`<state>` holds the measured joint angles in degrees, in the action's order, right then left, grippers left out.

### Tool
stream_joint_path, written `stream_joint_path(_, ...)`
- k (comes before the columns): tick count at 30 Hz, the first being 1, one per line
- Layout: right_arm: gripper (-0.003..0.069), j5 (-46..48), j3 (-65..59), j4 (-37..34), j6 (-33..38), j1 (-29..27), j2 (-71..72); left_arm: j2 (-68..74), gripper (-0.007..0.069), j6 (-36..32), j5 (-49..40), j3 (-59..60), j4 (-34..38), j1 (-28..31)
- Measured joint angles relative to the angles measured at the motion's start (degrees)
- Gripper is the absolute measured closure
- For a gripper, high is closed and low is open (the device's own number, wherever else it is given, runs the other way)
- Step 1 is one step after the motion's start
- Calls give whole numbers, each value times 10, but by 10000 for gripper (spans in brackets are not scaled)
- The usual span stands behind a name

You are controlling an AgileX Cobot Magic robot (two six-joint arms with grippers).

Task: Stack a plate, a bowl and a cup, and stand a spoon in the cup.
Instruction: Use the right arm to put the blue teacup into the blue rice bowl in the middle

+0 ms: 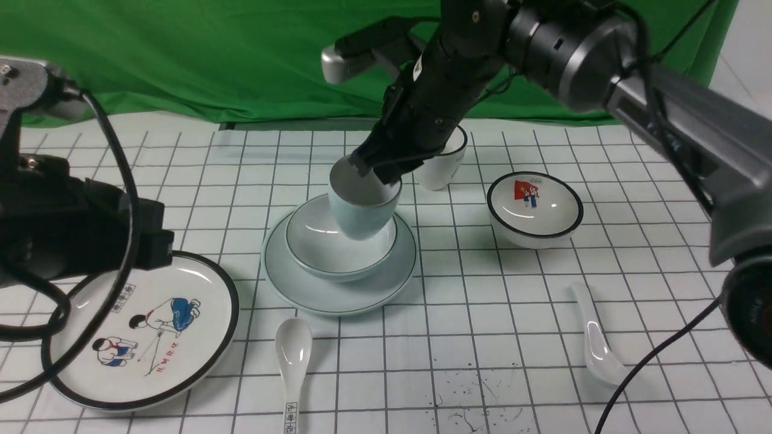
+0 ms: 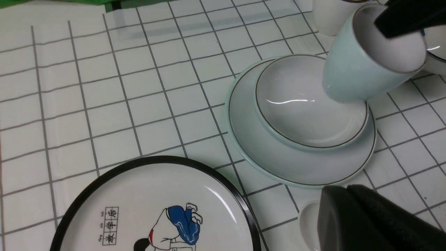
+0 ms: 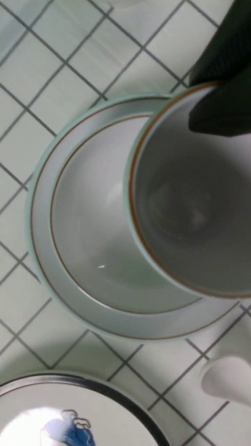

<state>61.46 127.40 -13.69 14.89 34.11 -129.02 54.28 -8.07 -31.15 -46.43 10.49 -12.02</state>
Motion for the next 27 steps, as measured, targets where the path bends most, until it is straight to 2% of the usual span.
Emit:
stream_joint_path(22, 573, -48, 7, -21, -4, 1, -54, 0, 661, -4, 6, 0, 0, 0)
stream_joint_path(27, 545, -50, 7, -21, -6, 1, -54, 0, 661, -6, 6, 0, 0, 0)
